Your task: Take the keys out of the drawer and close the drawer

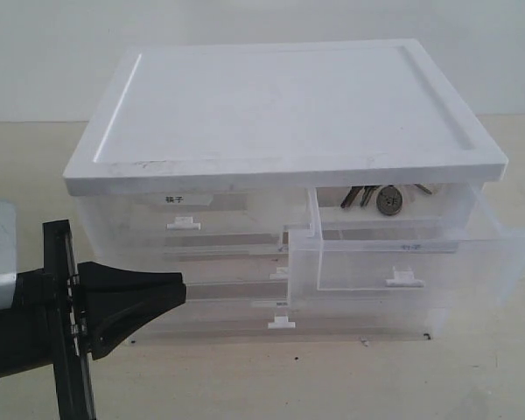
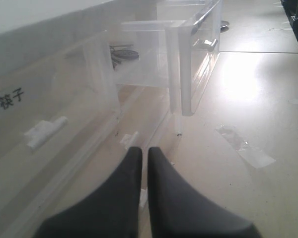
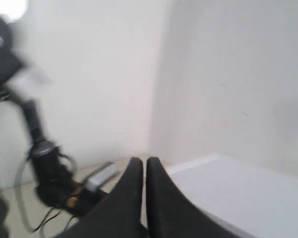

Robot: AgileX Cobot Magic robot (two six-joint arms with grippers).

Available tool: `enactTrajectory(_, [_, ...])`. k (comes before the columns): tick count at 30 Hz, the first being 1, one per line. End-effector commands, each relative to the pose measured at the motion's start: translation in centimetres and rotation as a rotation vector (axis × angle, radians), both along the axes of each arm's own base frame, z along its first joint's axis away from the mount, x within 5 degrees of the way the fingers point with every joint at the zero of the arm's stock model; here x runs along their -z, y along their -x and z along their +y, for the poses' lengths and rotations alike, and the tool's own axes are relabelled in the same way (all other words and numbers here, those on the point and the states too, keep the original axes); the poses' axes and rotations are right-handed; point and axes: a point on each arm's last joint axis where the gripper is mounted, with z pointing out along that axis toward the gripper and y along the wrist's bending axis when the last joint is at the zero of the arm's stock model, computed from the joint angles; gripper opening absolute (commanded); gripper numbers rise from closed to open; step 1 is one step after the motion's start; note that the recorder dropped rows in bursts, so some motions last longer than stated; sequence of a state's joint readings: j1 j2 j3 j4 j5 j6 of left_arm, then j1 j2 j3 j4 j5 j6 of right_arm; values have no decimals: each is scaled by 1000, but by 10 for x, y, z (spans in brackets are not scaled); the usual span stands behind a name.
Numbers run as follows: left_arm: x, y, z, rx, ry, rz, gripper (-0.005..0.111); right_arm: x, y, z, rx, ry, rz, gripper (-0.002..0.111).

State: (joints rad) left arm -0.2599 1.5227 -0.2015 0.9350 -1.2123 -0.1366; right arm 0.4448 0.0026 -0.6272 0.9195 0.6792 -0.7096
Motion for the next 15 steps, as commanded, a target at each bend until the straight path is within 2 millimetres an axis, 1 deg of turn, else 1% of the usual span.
enactTrajectory(1, [-1,0,-1,10,9,-1,4,8,-26,-22,310,-216,312,0])
enactTrajectory(3, [-1,0,-1,10,9,-1,4,12,-29,-26,374,-188,325,0])
enactTrajectory(8, [-1,0,-1,10,9,-1,4,13,-29,-26,401,-101,261,0])
enactTrajectory(15, [-1,0,-1,10,9,-1,4,13,-29,-26,400,-100,260,0])
